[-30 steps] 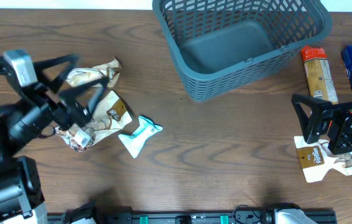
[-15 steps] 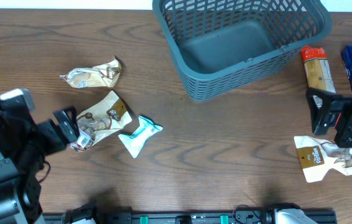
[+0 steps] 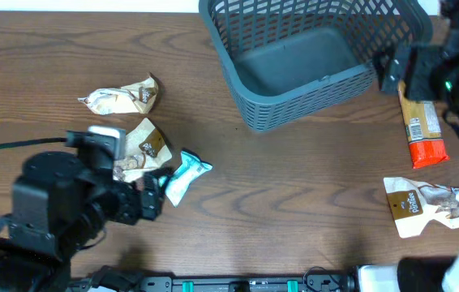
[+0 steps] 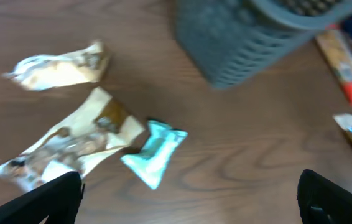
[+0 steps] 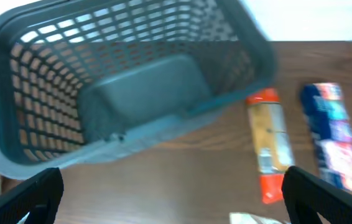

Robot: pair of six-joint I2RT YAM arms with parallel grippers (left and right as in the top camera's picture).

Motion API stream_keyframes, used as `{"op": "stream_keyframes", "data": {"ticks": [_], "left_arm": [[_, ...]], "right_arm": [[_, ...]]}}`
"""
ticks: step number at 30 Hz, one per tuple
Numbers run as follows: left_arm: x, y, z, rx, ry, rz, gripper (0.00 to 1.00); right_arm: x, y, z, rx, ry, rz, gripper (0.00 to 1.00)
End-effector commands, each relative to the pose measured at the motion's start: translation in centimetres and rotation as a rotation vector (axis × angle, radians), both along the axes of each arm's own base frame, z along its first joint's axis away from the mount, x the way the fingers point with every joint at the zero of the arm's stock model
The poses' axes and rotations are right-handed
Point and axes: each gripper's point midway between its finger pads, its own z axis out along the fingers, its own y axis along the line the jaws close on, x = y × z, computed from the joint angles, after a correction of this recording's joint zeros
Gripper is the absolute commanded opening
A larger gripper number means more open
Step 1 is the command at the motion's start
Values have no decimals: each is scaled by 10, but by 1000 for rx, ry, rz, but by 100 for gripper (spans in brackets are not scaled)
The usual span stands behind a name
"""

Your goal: Pack container

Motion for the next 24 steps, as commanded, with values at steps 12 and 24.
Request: {"op": "stream_keyframes", "data": {"ticks": [12,24], "left_arm": [[2,-137,-40,321,37,-253,100],[-13,-232,-31,206,69,-376,98]], "right_arm": [[14,-28,8,144,-54,47,99],[49,-24,11,160,-125,172,99]]}}
